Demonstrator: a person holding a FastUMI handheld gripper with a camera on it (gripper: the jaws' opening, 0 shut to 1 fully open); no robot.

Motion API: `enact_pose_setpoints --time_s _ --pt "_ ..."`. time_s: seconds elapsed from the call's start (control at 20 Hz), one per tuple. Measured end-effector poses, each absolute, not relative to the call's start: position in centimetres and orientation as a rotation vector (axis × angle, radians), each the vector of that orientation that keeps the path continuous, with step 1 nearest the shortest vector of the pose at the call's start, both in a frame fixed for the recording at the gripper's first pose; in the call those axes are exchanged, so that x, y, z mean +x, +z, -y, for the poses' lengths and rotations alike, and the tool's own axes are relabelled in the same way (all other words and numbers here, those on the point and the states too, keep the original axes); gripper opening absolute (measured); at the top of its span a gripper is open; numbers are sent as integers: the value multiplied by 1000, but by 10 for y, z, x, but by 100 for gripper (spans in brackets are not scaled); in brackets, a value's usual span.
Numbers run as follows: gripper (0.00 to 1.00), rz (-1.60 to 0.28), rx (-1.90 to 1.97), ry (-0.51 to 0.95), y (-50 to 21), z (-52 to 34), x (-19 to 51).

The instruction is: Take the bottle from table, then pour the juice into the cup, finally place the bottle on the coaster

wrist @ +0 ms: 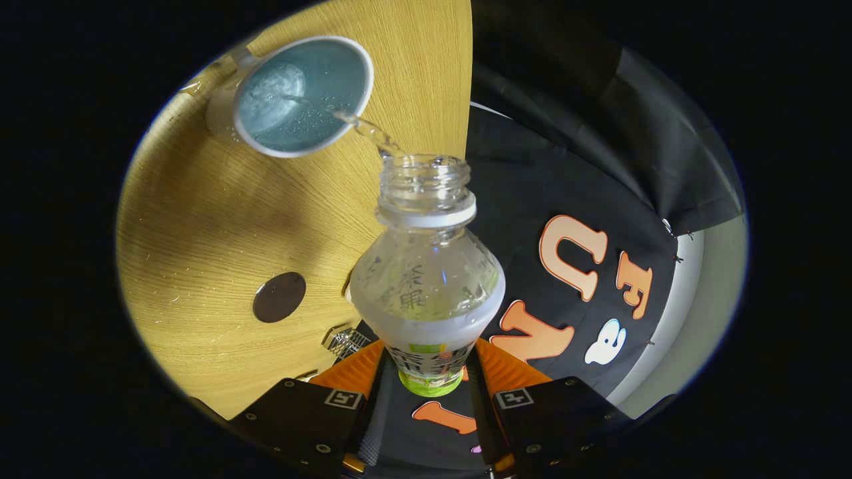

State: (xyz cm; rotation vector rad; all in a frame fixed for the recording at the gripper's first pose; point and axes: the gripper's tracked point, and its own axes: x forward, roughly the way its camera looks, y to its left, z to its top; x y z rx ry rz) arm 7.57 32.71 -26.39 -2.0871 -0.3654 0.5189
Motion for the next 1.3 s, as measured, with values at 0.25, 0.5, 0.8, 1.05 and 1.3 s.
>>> enact_pose_setpoints --time_s 0.25,0.5,0.8,1.05,1.3 --pt "58 383 -2118 527 -263 -331 78" --pt "58 398 -2147 534 -260 -335 77" --pt "57 434 -2181 535 -251 -343 74" --pt "58 450 -2201 537 -249 -347 74" --pt "57 473 -2224 521 -244 -349 75"
